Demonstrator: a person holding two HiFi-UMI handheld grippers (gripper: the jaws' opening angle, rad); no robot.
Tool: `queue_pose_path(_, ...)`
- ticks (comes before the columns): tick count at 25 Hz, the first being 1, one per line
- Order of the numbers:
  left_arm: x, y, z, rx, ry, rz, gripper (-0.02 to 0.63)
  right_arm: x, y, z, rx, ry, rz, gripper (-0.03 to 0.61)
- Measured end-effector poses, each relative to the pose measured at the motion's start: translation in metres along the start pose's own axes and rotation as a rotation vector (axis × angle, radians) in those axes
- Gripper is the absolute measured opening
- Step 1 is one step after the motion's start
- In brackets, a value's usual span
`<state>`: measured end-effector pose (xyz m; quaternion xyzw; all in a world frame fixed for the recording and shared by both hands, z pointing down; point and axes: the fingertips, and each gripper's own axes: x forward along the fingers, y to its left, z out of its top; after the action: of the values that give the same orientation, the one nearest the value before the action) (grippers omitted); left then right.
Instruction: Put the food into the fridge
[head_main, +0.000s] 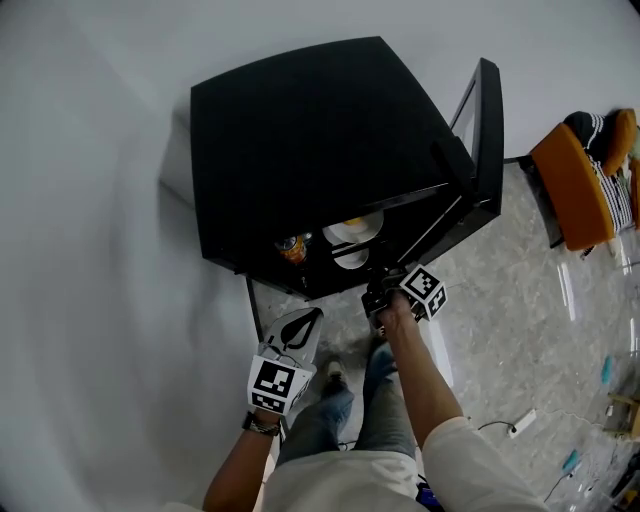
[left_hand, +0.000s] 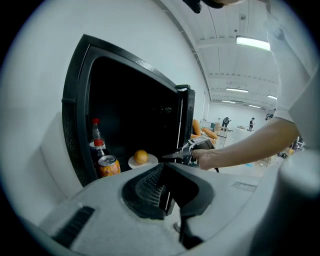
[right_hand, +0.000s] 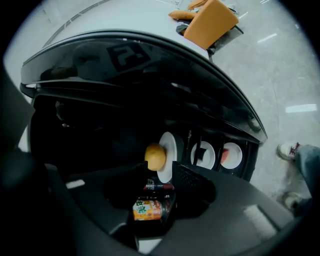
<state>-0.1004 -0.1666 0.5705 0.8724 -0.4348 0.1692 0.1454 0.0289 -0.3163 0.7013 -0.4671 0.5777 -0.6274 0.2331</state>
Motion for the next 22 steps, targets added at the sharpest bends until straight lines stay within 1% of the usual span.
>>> queue_pose_path(4, -0.006, -0.005, 0.022, 0.026, -0.028, 0.001, 0.005, -0.023, 0.033, 0.004, -0.057, 0.006, 0.029, 0.149)
queue_pose_path(9, -0.019, -0.007, 0.061, 0.041, -0.051, 0.008, 0.005, -0.055, 0.082, 0.002, -0.175, 0.040, 0.084, 0.135)
queue_pose_path(11, -0.024, -0.007, 0.080, 0.058, -0.071, 0.009, 0.005, -0.070, 0.105, 0.005, -0.206, 0.036, 0.120, 0.129)
queue_pose_path(16, -0.034, -0.018, 0.122, 0.121, -0.130, -0.005, 0.005, -0.108, 0.158, 0.008, -0.297, 0.014, 0.205, 0.084)
queue_pose_path(20, -0.042, -0.034, 0.144, 0.166, -0.158, -0.019, 0.005, -0.140, 0.196, 0.007, -0.345, -0.001, 0.284, 0.060)
queue_pose_path(22, -0.044, -0.039, 0.152, 0.167, -0.164, -0.032, 0.005, -0.152, 0.213, 0.006, -0.379, -0.003, 0.314, 0.048)
